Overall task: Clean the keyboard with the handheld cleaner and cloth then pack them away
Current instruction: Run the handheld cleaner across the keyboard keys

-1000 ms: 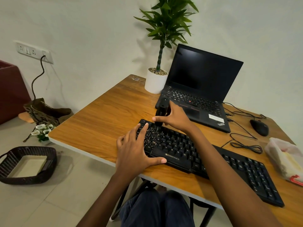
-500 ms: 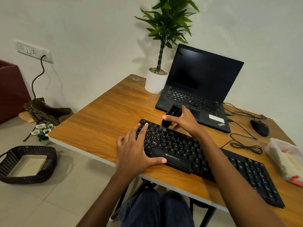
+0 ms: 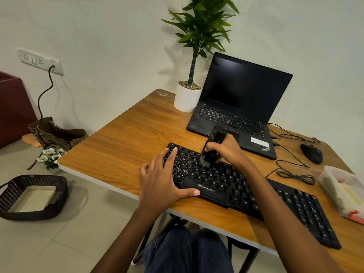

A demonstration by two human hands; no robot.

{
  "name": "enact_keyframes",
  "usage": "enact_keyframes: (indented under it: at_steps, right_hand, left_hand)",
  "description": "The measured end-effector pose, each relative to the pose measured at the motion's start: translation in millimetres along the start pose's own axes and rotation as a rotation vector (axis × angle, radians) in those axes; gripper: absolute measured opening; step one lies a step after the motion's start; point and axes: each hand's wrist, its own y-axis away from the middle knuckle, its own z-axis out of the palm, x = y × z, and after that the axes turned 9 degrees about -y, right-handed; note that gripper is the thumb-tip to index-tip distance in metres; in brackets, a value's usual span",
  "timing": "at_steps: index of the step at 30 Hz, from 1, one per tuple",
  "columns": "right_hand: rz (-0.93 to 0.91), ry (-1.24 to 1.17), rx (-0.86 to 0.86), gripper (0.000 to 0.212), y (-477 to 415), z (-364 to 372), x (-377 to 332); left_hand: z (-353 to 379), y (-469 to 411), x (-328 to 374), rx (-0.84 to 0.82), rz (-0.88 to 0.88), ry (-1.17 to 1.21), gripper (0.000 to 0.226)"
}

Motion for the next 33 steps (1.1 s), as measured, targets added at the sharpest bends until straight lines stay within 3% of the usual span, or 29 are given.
enact_keyframes:
  at_steps: [2, 7, 10, 14, 19, 24, 28, 33]
  right_hand:
    - [-0.039, 0.012, 0.061, 0.021, 2.4, 6.7, -0.3]
    - [0.01, 0.044, -0.03, 0.03, 5.5, 7.5, -4.6]
    - [-0.064, 0.084, 0.057, 0.025, 6.8, 14.9, -6.0]
    - [-0.03, -0.016, -0.057, 0.025, 14.8, 20.7, -6.7]
    - [-0.068, 0.046, 0.025, 0.024, 10.2, 24.7, -9.6]
    - [0.005, -0.012, -0.099, 0.013, 13.9, 21.7, -13.6]
    - [-0.075, 0.041, 0.023, 0.016, 10.5, 26.8, -8.2]
    - [-0.011, -0.082, -0.077, 0.013, 15.4, 17.8, -10.2]
  left_hand:
    - [0.1, 0.1, -0.1, -0.004, 0.001, -0.001, 0.133]
    - [1.0, 0.3, -0.1, 0.008, 0.004, 0.004, 0.131]
    - [1.2, 0.3, -0.1, 0.011, 0.002, 0.01, 0.131]
    - [0.1, 0.3, 0.5, 0.005, 0.002, 0.008, 0.132]
    - [0.4, -0.2, 0.8, 0.02, 0.002, 0.005, 0.131]
    - [-0.4, 0.2, 0.8, 0.013, 0.006, 0.005, 0.133]
    - [0.4, 0.4, 0.5, 0.021, 0.008, 0.011, 0.13]
    - [1.7, 0.0, 0.5, 0.029, 0.01, 0.006, 0.128]
